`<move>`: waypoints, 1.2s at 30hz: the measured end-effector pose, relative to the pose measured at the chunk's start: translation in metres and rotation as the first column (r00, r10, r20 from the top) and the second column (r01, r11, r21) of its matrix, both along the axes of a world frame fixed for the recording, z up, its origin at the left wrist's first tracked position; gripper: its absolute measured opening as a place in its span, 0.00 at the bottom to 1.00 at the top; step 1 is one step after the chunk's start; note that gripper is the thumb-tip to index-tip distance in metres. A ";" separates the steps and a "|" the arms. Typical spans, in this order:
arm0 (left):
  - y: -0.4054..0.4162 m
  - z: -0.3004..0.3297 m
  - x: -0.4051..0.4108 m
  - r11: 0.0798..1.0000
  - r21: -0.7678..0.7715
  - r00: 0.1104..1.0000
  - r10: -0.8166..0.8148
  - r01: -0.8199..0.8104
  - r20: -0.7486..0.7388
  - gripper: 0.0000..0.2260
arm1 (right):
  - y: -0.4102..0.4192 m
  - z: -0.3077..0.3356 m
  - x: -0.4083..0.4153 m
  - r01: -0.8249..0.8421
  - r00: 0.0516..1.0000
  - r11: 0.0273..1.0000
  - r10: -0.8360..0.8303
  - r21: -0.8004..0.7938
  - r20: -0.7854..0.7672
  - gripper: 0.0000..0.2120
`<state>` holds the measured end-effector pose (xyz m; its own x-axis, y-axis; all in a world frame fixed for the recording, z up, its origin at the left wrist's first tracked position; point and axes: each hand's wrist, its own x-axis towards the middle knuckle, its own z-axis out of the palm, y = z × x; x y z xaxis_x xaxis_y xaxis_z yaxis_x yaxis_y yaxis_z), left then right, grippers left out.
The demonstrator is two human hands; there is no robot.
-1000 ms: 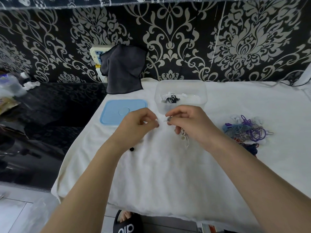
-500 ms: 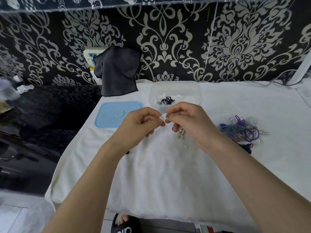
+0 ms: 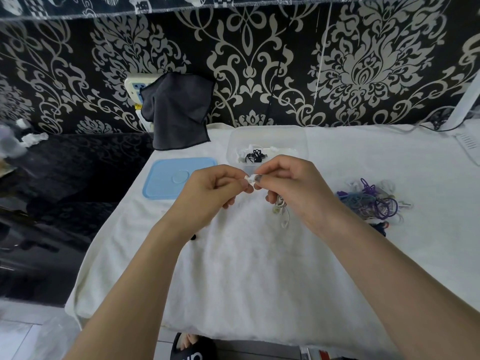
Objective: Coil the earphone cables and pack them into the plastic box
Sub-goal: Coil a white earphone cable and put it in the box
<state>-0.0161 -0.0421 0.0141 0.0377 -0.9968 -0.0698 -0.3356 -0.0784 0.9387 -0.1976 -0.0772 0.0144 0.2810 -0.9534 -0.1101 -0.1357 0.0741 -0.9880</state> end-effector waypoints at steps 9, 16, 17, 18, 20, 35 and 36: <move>0.000 0.000 -0.001 0.999 -0.018 0.999 -0.031 0.030 -0.041 0.07 | 0.001 0.002 -0.001 0.020 1.000 1.000 -0.020 -0.007 0.017 0.05; -0.002 -0.001 -0.003 0.999 -0.045 0.997 -0.020 0.017 -0.073 0.03 | -0.002 0.001 -0.003 -0.014 0.991 0.989 -0.006 0.146 0.134 0.03; -0.002 0.000 -0.003 0.999 -0.047 0.996 -0.023 0.019 -0.083 0.03 | -0.003 0.001 -0.003 -0.031 0.986 0.982 0.000 0.188 0.166 0.02; -0.001 0.000 -0.002 0.999 -0.050 0.995 -0.026 0.021 -0.092 0.03 | -0.004 0.002 -0.003 -0.052 0.980 0.972 0.005 0.228 0.201 0.03; -0.001 0.001 -0.002 0.998 -0.054 0.993 -0.035 0.029 -0.114 0.03 | -0.006 0.003 -0.004 -0.094 0.964 0.953 0.015 0.287 0.266 0.05; 0.002 0.005 0.002 0.995 0.020 0.972 -0.088 0.094 -0.219 0.05 | -0.007 0.009 -0.005 -0.238 0.894 0.891 0.046 0.387 0.445 0.06; 0.002 0.006 0.002 0.994 0.031 0.970 -0.091 0.100 -0.227 0.05 | -0.007 0.009 -0.006 -0.245 0.892 0.890 0.052 0.385 0.448 0.06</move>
